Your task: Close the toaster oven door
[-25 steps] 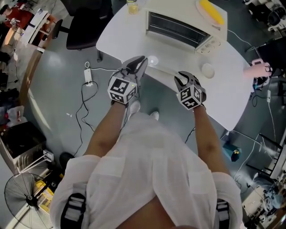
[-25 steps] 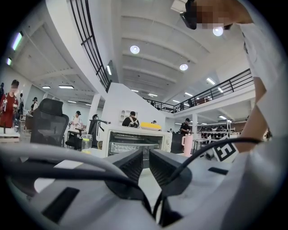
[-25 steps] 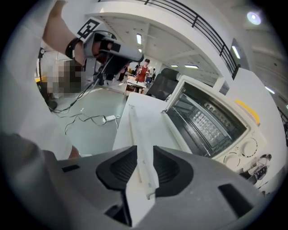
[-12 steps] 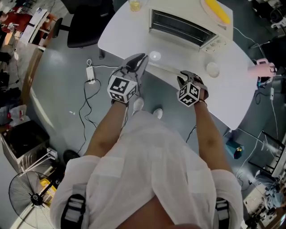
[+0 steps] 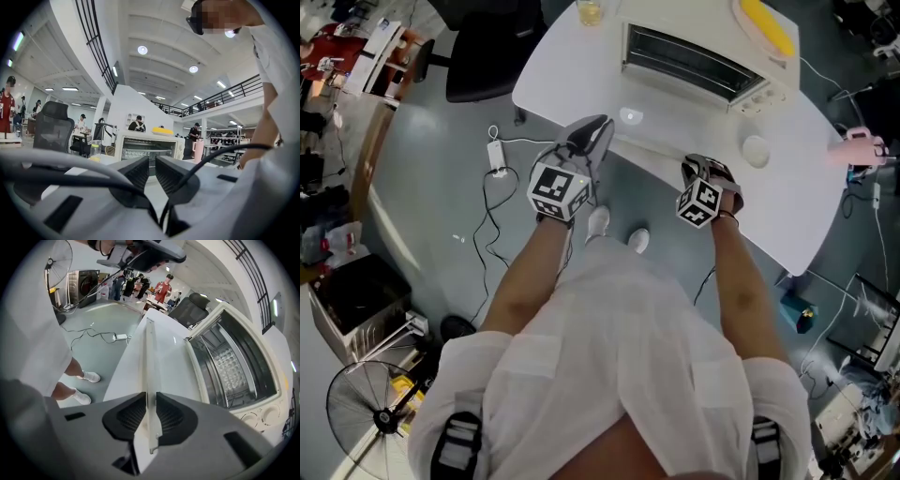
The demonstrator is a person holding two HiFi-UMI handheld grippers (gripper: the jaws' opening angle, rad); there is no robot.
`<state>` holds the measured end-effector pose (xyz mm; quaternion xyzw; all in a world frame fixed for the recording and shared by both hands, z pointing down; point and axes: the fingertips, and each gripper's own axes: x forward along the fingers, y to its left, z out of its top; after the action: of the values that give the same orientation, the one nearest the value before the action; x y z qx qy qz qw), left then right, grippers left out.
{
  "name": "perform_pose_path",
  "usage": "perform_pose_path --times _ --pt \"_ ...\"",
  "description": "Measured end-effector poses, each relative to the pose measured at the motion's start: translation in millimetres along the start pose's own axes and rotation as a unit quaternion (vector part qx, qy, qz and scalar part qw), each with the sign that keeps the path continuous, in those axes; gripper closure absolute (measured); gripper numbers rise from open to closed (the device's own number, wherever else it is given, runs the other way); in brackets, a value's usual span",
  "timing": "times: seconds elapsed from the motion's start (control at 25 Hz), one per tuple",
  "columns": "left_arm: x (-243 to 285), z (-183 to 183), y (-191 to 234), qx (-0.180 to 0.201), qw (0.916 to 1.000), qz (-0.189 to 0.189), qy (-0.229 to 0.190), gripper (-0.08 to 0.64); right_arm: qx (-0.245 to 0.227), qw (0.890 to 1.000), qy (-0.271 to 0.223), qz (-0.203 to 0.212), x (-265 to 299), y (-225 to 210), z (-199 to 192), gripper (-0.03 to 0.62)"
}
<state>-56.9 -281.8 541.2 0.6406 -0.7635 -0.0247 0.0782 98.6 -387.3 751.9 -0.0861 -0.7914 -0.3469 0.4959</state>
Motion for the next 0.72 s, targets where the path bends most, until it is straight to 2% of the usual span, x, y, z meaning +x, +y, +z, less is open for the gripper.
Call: perform_pose_path --times 0.44,0.72 --pt "1 7 9 -0.004 1.0000 -0.004 -0.001 0.518 0.013 1.000 0.010 -0.017 -10 -8 1 0.537" --pt "5 21 9 0.002 0.9999 -0.006 -0.016 0.518 0.042 0.999 -0.004 -0.034 -27 -23 4 0.540"
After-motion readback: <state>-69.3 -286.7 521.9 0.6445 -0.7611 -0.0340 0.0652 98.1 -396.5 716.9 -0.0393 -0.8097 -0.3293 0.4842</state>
